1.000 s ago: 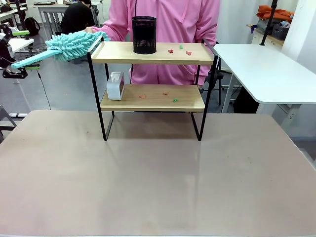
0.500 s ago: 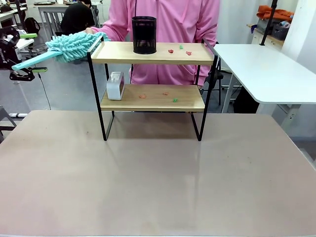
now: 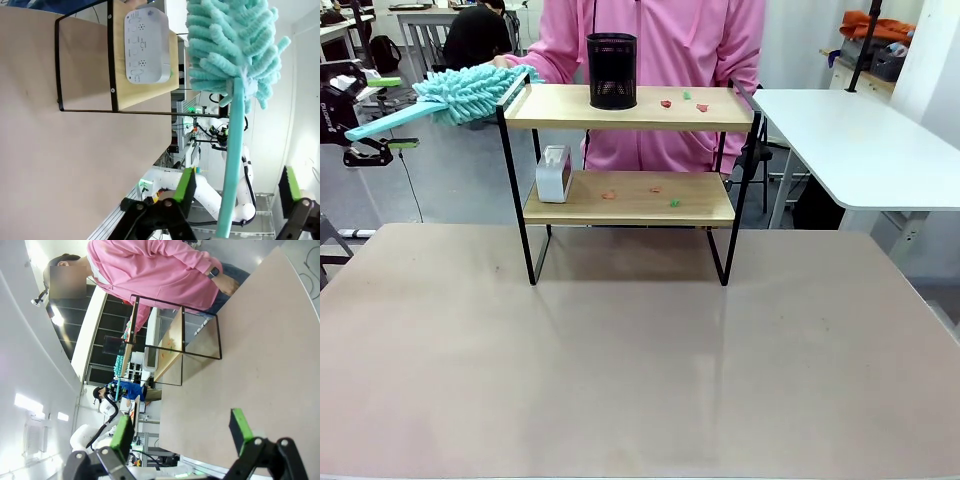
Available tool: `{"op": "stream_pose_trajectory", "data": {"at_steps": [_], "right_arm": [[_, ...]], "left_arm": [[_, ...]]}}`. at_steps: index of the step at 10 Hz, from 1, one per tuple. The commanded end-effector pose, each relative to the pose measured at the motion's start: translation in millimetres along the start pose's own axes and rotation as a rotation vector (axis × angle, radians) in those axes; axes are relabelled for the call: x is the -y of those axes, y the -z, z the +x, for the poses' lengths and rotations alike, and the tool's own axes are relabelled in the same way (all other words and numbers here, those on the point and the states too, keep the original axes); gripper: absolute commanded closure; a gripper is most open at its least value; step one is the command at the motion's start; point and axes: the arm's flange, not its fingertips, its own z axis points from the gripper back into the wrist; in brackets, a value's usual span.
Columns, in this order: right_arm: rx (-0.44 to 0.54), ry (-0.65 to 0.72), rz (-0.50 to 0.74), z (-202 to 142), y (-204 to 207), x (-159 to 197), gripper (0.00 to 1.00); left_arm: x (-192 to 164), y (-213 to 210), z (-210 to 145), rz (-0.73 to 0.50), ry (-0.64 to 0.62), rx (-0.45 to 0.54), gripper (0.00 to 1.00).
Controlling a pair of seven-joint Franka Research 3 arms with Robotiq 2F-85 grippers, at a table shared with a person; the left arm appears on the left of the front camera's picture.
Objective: Clean the shelf.
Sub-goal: Pick up the Duster from the human.
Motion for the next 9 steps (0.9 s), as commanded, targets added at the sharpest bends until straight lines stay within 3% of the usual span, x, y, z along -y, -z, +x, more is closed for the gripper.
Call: {"op": "stream_pose_trajectory", "data": {"at_steps": [1,2,3,9], "right_arm": [[0.015,-0.027,0.020,2.5,0.7,-1.9,0.00],[0.015,-0.027,0.020,2.5,0.7,-1.9,0.00],[0.015,-0.027,0.020,2.5,0.7,-1.9,0.00],[0.015,-0.027,0.020,2.5,0.7,-1.9,0.00]], "left_arm": [[-3.2,4.6,-2.8,0.012,0.018,-0.002,1.00],[-3.4,4.4,-2.3,0.010,0.017,0.000,0.62],[-3.5,4.4,-2.6,0.011,0.019,0.001,1.00],[-2.7,2.6,-2.8,0.028,0.047,0.033,1.00]]}}
